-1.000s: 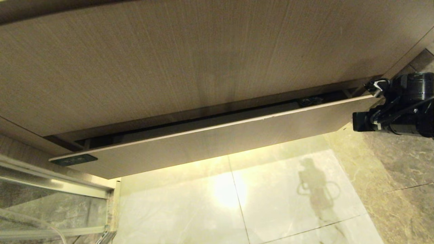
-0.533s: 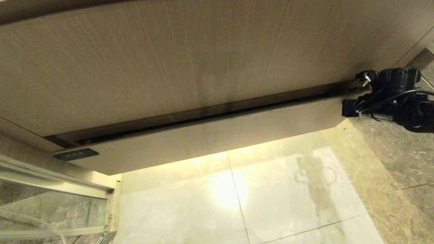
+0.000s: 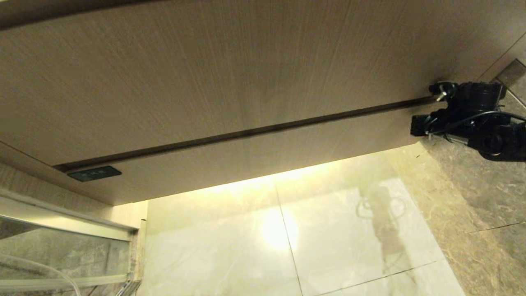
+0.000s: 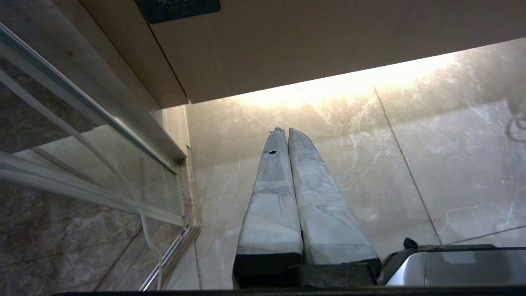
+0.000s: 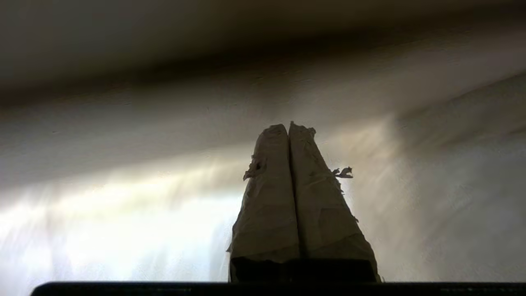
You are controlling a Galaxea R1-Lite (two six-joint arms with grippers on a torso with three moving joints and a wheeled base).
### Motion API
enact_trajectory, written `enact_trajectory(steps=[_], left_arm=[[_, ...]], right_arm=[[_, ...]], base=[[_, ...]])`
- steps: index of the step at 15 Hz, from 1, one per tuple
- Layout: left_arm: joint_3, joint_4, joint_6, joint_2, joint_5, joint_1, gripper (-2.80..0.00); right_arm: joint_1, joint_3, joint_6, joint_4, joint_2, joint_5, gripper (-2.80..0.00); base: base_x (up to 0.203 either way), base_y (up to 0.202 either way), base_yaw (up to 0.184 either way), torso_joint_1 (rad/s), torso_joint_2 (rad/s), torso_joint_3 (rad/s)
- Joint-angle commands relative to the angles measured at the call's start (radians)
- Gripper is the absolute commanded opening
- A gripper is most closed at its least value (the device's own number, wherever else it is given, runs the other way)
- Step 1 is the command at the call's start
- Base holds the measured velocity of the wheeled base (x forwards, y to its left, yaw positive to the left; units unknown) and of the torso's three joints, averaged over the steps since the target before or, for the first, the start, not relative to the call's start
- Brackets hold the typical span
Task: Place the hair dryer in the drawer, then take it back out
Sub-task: Close the drawer, then pull open the drawer
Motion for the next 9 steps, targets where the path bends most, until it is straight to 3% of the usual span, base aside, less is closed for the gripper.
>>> enact_trajectory(steps=[1, 5, 9], left_arm=[[0.0, 0.0, 0.0, 0.001, 0.0, 0.0, -2.8], [0.0, 0.0, 0.0, 0.002, 0.001, 0.0, -2.8], [0.0, 0.0, 0.0, 0.001, 0.001, 0.0, -2.8]], right_arm=[[-0.005, 0.059, -0.008, 0.122, -0.081, 0.002, -2.8], [-0.002, 0.209, -0.023, 0.425, -0.307, 0.004, -2.8], [0.0, 0.392, -0.024, 0.515, -0.559, -0.003, -2.8]], base=[[0.0, 0.0, 0.0, 0.0, 0.0, 0.0], [0.0, 0.0, 0.0, 0.0, 0.0, 0.0], [0.0, 0.0, 0.0, 0.0, 0.0, 0.0]])
